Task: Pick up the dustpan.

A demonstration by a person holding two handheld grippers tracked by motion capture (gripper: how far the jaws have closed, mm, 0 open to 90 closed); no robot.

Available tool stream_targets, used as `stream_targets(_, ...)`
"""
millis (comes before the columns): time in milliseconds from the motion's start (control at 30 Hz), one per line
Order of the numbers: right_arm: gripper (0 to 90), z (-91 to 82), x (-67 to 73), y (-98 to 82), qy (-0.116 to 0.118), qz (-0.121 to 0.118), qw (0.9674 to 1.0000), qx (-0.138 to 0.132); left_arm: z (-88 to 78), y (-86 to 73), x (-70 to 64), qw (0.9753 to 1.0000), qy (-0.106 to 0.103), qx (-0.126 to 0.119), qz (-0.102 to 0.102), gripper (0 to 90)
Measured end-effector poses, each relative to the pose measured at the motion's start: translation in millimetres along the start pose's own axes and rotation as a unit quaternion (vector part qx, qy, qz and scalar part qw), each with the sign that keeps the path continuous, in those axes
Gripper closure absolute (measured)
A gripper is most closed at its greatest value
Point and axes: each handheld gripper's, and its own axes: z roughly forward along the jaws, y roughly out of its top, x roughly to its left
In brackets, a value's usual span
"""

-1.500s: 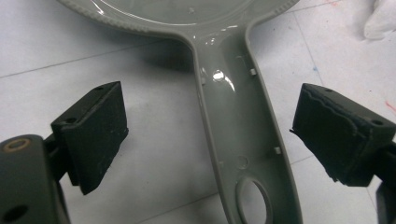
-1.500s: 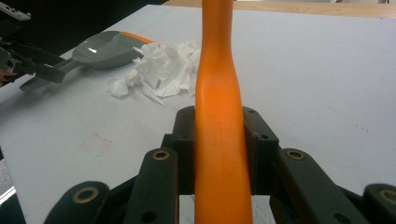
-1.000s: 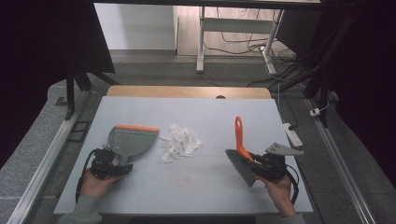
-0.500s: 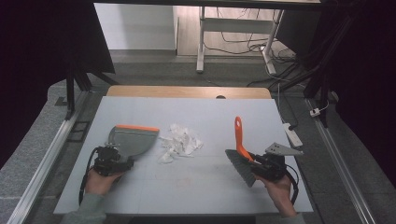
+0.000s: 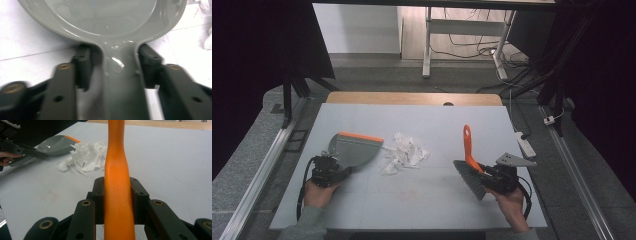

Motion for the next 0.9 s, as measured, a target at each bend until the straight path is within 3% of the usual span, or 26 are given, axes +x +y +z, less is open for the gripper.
stream_targets(733, 70.2, -1.0, 0.3, 0.6, 0.001, -0.001, 1.0, -0.004, -6.8, -0.1, 6.4, 0.9997, -0.004, -0.023, -0.002, 61.9)
stream_targets(900, 70.2, -1.5, -0.3, 0.7, 0.001, 0.0, 1.0, -0.006, -11.3, -1.1, 8.9, 0.9992, -0.004, -0.039, 0.002, 61.9)
